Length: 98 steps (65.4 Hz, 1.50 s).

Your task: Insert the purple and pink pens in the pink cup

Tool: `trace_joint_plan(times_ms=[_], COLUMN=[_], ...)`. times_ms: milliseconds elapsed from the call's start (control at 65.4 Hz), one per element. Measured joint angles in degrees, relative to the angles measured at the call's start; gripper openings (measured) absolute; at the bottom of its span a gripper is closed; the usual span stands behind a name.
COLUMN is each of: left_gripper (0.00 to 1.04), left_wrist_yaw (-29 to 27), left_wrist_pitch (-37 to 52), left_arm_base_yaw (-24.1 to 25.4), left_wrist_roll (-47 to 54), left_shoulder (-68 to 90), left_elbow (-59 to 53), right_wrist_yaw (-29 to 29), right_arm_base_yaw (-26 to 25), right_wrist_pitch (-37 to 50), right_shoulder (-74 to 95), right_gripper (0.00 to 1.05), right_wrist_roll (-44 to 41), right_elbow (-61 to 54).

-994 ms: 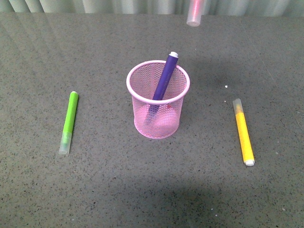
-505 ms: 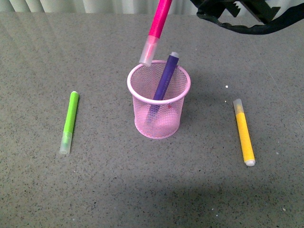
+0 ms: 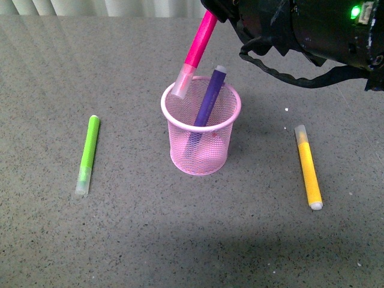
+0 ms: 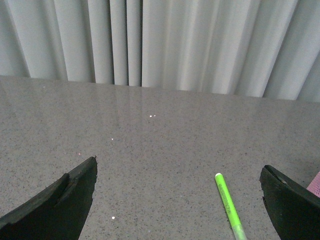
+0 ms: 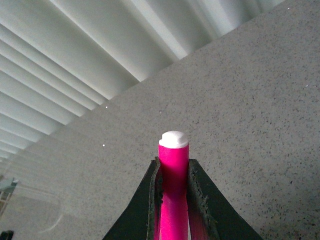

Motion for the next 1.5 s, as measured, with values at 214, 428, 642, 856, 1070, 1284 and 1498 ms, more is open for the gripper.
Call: trace_joint_plan(times_ms=[214,428,642,856,1070,1284,1498], left_gripper=[0.97,0.97,0.97,0.97,0.97,0.97,0.97], left_wrist_yaw=[0.0,0.0,0.0,0.0,0.0,0.0,0.0], left_wrist_pitch=[-0.02,-0.02,0.0,-0.02,0.0,-0.02,-0.02], left_arm_base_yaw=[0.0,0.0,0.0,0.0,0.0,0.0,0.0], left_wrist_roll=[0.0,0.0,0.0,0.0,0.0,0.0,-0.02], left_shoulder=[0.0,0.0,0.0,0.0,0.0,0.0,0.0], left_elbow=[0.0,0.0,0.0,0.0,0.0,0.0,0.0], right_wrist_yaw=[-0.48,-0.96,-1.11,-1.57,-2.01,-2.14,-8.83], right_arm_base_yaw=[-1.53,-2.29,-2.38,-2.38,-2.25,-2.23,-6.64], right_wrist_pitch=[2.54,4.72,5.86,7.15,7.3,5.09,-1.84], right_shoulder=[0.63,0.72,0.7,0.35,-0.33,-2.69,-12.22], right_gripper=[0.07,0.07,0.07,0.39,0.76,0.97,0.97], right_wrist_roll=[0.44,0.98,1.55,1.55,1.55,0.02,-18.03], right_elbow=[-0.9,-2.51,-4.13,-5.07,-5.53,-5.79,-5.92])
